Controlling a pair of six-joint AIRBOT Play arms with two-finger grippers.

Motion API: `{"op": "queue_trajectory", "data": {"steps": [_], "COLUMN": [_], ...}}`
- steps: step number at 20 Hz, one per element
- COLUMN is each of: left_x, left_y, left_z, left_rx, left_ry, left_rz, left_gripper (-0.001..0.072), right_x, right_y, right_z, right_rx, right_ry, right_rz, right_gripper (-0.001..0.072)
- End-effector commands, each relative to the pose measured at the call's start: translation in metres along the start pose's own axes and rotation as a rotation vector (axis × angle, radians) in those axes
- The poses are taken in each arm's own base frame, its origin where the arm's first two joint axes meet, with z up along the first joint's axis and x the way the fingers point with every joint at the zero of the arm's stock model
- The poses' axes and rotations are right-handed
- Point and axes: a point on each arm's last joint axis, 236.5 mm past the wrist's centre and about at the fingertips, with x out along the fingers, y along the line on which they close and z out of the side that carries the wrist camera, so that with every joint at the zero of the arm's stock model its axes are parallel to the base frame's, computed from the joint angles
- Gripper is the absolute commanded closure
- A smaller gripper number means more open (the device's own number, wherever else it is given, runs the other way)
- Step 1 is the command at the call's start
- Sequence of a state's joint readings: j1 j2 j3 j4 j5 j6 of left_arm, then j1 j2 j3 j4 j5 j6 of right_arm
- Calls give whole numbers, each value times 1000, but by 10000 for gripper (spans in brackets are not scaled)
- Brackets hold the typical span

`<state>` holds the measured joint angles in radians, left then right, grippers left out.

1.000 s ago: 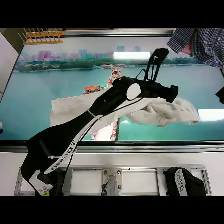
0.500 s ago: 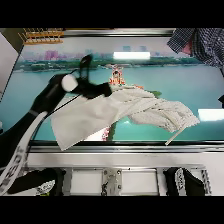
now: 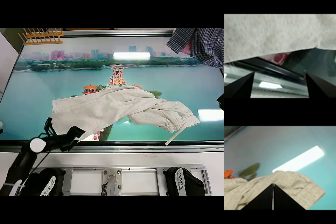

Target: Fold the clothes and pants, and hang the long-sleeved shirts on hangers.

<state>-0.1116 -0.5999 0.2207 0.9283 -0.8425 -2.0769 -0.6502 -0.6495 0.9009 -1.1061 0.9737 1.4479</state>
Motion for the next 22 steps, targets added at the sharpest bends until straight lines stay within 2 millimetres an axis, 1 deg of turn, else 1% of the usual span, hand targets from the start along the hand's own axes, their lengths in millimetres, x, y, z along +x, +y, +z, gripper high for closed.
{"op": "queue_trajectory", "data": {"steps": [1, 3, 5, 8, 10, 12, 15, 18, 22], "left_x": [6, 12, 23, 33, 38, 42, 52, 61, 56], "left_y": [9, 11, 13, -1, 2, 9, 12, 16, 13], "left_z": [-5, -6, -12, -4, 0, -2, -6, -4, 16], "left_rx": [-148, -167, -186, -130, -85, -75, -80, -140, -173], "left_ry": [-46, -49, -19, -21, -5, 33, 66, 68, 16], "left_rz": [-64, -45, -7, 31, 106, 183, 231, 261, 259], "left_gripper": [33, 34, 33, 33, 33, 32, 32, 33, 33], "right_x": [0, 0, 0, 0, 0, 0, 0, 0, 0], "right_y": [2, 2, 2, 2, 2, 2, 2, 2, 2], "right_z": [0, 0, 0, 0, 0, 0, 0, 0, -1], "right_rx": [6, 6, 6, 6, 6, 6, 6, 6, 6], "right_ry": [0, 0, 0, -1, 0, -1, 0, 0, 2], "right_rz": [9, 9, 9, 9, 9, 9, 9, 9, 9], "right_gripper": [667, 667, 667, 667, 667, 667, 667, 667, 667]}}
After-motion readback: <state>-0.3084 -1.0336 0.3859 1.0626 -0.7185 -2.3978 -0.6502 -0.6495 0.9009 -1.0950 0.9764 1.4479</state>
